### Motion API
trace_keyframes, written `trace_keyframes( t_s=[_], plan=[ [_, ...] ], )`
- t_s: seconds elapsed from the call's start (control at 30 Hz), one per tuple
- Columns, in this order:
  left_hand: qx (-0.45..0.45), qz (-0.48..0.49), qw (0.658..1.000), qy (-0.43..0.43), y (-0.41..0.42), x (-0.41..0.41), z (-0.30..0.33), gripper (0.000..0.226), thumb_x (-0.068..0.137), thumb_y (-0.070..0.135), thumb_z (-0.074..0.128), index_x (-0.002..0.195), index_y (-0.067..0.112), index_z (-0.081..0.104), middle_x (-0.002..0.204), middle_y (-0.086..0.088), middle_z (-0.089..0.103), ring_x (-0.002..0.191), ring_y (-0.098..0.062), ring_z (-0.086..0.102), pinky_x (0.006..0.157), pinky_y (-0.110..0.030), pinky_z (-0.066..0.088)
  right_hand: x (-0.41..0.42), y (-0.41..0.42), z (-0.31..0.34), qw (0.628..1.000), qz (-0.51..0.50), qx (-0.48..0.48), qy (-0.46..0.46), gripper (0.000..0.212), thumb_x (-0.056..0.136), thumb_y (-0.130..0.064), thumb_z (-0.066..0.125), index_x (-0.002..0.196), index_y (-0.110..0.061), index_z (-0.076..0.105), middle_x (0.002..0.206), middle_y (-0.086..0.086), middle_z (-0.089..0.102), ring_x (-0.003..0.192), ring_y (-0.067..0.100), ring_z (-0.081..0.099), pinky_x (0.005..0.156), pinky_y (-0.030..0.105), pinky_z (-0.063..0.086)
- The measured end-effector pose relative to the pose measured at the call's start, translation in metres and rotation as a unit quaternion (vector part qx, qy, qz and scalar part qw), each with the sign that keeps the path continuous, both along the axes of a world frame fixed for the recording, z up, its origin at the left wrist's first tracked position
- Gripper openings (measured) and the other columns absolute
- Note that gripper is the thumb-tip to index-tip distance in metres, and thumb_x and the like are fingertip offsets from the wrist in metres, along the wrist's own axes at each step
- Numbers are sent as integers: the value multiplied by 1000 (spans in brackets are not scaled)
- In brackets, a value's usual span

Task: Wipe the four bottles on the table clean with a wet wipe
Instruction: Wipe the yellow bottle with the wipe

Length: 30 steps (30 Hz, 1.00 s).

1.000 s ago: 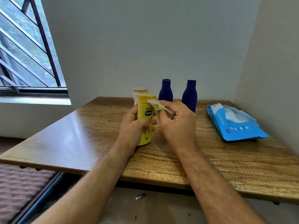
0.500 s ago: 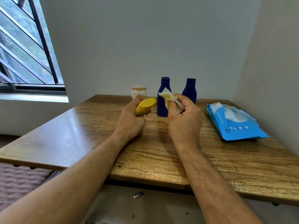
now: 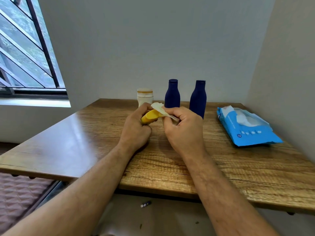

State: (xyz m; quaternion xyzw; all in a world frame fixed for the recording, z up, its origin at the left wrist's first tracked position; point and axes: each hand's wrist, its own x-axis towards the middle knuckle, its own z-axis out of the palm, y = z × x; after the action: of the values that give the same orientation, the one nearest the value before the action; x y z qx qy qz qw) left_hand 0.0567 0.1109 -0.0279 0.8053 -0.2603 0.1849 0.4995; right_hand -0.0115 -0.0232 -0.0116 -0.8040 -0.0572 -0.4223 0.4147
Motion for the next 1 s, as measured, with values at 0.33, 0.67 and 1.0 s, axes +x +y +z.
trace_keyframes(
  t_s=[0.33, 0.67, 1.0],
  plan=[
    [-19, 15, 1000, -10, 1, -2, 0, 51, 78, -15, 57, 112, 22, 63, 100, 4, 69, 97, -12, 64, 89, -49, 55, 0, 1, -2, 997, 72, -24, -8, 22, 88, -16, 68, 110, -15, 74, 96, -8, 72, 88, 4, 65, 74, 21, 58],
    [-11, 15, 1000, -19, 2, -3, 0, 55, 76, -13, 55, 114, 26, 61, 100, 3, 69, 97, -17, 64, 87, -54, 55, 1, 1, -1, 998, 51, 32, -5, 24, 91, -15, 67, 114, -16, 73, 100, -10, 70, 91, 2, 63, 74, 10, 52],
    [-19, 6, 1000, -25, 2, -4, 1, 37, 87, -7, 62, 112, 20, 60, 98, 2, 69, 94, -12, 65, 85, -50, 57, 0, 1, -3, 992, 117, -36, -12, 28, 89, -16, 68, 117, -20, 72, 101, -10, 70, 93, 4, 63, 76, 14, 53]
  ],
)
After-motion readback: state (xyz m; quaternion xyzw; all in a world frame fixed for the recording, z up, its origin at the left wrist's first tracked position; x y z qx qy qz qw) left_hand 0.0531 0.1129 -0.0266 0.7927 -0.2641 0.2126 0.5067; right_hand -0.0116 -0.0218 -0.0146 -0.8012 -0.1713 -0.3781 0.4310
